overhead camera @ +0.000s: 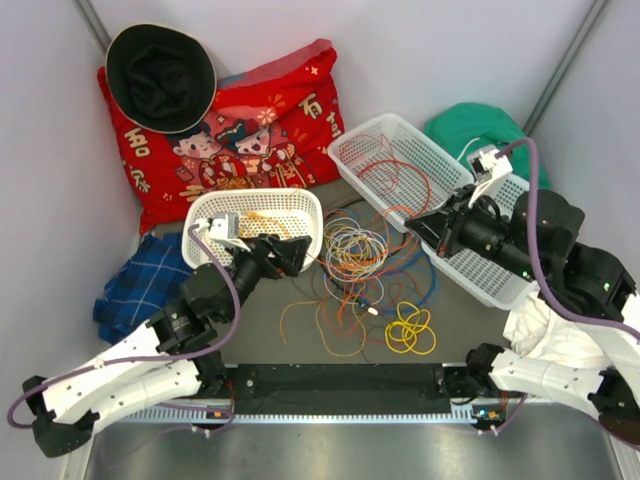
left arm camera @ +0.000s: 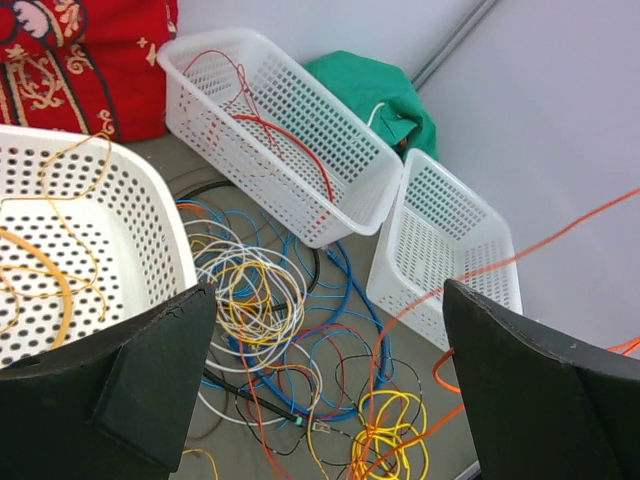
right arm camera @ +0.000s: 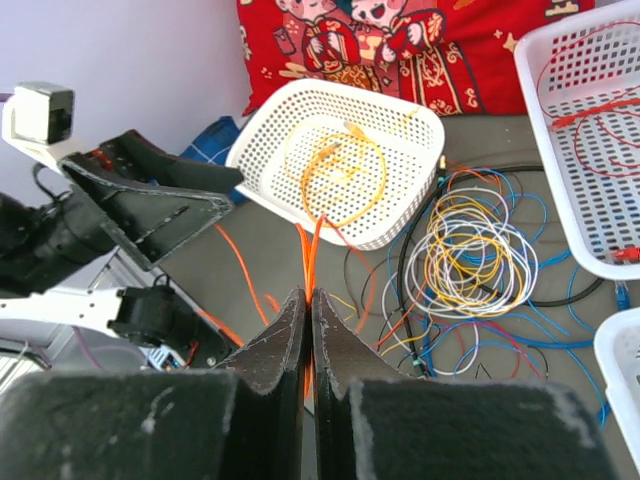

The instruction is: Untangle the cables

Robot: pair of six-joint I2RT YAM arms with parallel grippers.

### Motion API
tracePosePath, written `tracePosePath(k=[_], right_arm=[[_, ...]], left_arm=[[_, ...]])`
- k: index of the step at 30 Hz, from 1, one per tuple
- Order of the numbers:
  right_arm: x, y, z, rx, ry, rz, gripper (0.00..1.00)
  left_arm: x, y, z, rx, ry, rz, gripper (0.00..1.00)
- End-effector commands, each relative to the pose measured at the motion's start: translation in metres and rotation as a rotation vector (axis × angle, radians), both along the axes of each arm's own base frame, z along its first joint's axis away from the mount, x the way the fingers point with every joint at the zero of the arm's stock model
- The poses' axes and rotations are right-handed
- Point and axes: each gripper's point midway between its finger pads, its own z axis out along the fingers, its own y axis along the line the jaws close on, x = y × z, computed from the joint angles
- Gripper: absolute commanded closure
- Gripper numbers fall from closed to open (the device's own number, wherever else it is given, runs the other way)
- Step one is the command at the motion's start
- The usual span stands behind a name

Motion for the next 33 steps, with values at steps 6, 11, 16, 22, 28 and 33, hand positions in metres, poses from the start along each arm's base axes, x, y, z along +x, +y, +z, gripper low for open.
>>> tracePosePath(k=[6, 11, 16, 22, 28, 33], right_arm=[[-0.016, -0.011, 0.015, 0.030, -0.025, 0.027, 1.00], [-0.011, -0.014, -0.012, -0.016, 0.009, -0.010, 1.00], [-0.012, -0.019, -0.015, -0.018, 0.007, -0.021, 1.00], [-0.017, -0.016, -0.010, 0.003, 0.008, 0.008, 1.00], [-0.024, -0.007, -0.004, 0.036, 0.022, 0.063, 1.00], [-0.026, -0.005, -0.006, 0.038, 0.035, 0.074, 1.00]], left_arm=[[-0.005, -0.028, 0.021, -0.032, -0.068, -0.118, 0.02], [-0.001, -0.030, 0.042, -0.030, -0.016, -0.097, 0.01], [-0.007, -0.032, 0.081, -0.043, -0.116, -0.143, 0.01], [-0.021, -0.063, 0.076, -0.043, -0.151, -0.311, 0.01], [-0.046, -0.130, 0.033, -0.011, -0.062, -0.633, 0.01], [-0.060, -0.155, 0.024, -0.079, -0.045, -0.766, 0.01]])
